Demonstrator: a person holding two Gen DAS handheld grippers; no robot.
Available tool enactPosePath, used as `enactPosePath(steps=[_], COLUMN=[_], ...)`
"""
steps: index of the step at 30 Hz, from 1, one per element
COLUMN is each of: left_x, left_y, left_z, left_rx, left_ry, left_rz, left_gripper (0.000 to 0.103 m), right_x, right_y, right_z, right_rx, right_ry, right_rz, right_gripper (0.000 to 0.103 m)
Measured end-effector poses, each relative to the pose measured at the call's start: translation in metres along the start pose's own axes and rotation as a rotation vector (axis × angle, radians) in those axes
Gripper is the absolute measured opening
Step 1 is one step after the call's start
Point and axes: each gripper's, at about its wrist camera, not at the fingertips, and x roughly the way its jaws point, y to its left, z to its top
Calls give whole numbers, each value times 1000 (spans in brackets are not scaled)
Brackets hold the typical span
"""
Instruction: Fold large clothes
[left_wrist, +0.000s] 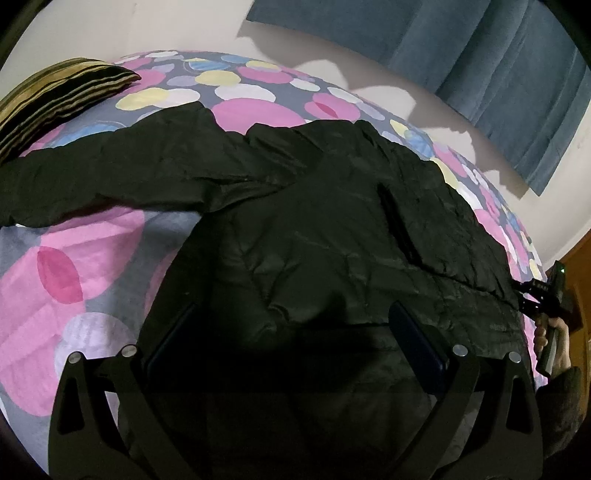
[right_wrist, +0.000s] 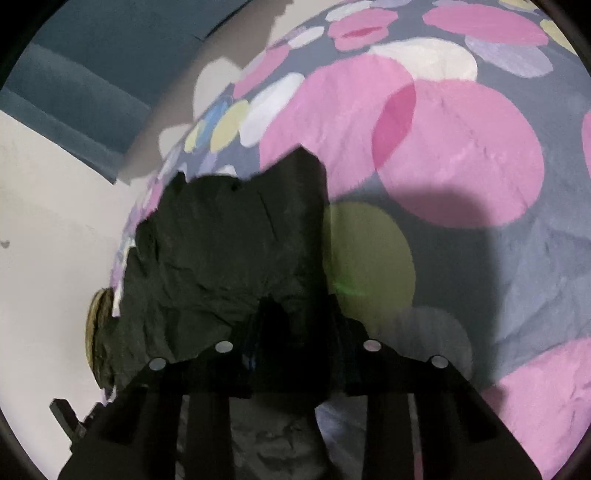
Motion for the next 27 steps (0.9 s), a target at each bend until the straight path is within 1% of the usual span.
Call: enactPosePath(steps=[3,4,6,8,11,15,19,21,24,27], left_x=[1,0,-4,-6,-10,-15,-23,-26,-30,-35], left_y=[0,0,1,4,9,15,18,20,27,41], left_z=[-1,-1,-1,0,-1,-2,-6,-6,-7,-10], left_rx=[1,0,-3,-1,-12,-29,-26,-22,-33,-72], left_ry=[8,9,2,-4,-9,-11,-25,-31,-36,-32], left_rz=[-3,-5,-4,-5,-9,-8,2,7,22,25], left_gripper=[101,101,101,101,101,101,101,101,101,101], right_x=[3,-1,-8,-18,-38,-57,-65,-61,-38,-35], right_y=[1,2,4,9,23,41,54,55,45,42], right_z=[1,1,-3,-11,-34,-66,-97,-107,-118,-121], right_rx=[-7,-1,2,-10,-61,-120,-180,-179,-185,-194], right_ry=[-15,-22,-25,-33,-57,-53,-10,24,106,95], right_rz=[-6,5,-3,-14,-2,33,31,50,3,16], right_gripper=[29,32,37,54,62,64,65,69,70,73])
